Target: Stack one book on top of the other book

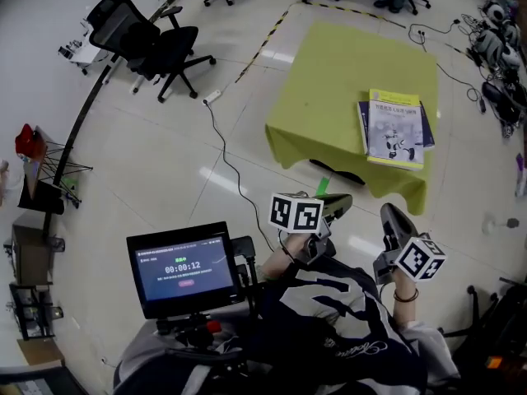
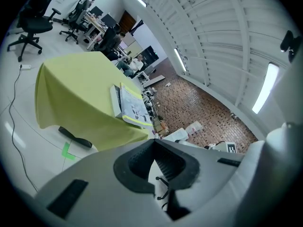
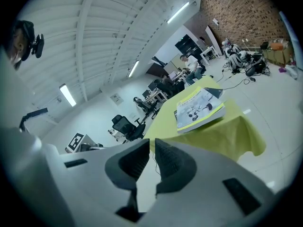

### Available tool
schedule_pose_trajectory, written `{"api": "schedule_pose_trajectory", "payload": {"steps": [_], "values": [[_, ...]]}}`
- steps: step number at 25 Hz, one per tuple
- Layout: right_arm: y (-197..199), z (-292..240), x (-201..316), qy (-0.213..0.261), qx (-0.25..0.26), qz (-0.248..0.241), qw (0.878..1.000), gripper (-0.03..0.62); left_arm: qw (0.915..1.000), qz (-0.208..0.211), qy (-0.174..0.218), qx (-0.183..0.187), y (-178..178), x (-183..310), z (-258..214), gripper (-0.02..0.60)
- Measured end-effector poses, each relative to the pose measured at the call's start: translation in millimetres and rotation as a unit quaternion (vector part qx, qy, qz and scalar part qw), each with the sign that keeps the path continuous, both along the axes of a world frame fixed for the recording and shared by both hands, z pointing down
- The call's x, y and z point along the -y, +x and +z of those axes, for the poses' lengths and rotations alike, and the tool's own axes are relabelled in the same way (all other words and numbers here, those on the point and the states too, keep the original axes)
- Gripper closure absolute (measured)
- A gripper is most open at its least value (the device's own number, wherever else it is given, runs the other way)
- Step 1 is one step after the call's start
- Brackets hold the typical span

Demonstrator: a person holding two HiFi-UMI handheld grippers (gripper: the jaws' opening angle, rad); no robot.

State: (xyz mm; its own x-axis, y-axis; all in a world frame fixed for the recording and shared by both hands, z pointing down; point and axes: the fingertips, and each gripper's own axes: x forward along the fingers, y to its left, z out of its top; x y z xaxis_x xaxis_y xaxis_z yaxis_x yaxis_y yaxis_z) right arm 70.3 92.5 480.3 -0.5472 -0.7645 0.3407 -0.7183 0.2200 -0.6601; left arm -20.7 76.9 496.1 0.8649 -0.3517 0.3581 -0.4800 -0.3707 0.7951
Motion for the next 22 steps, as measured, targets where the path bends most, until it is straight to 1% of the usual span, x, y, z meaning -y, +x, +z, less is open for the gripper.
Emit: {"api": "schedule_pose_trajectory", "payload": {"steps": [3,7,13,18,22], "values": [[13,-8,-12,0.015,-0.003,-0.001,1.000,0.571,0.9999,-0.008,0.014,-0.004,18,-9,-10,0.577],[30,-21,-45,0.024,-0.002,-0.001,1.000,0.571,0.9989,-0.030,0.036,-0.003,39,-37,-24,0.577],[50,-22,-101,0.028,0.004,-0.016,0.999,0.572,0.9956,-0.046,0.079,0.019,65,-96,-33,0.577],[52,-18,-135,0.030,0.006,-0.043,0.999,0.572,0.9938,-0.069,0.083,0.025,70,-130,-31,0.577],[52,-23,-152,0.037,0.005,-0.061,0.997,0.572,0.9926,-0.083,0.084,0.026,71,-150,-33,0.577]]}}
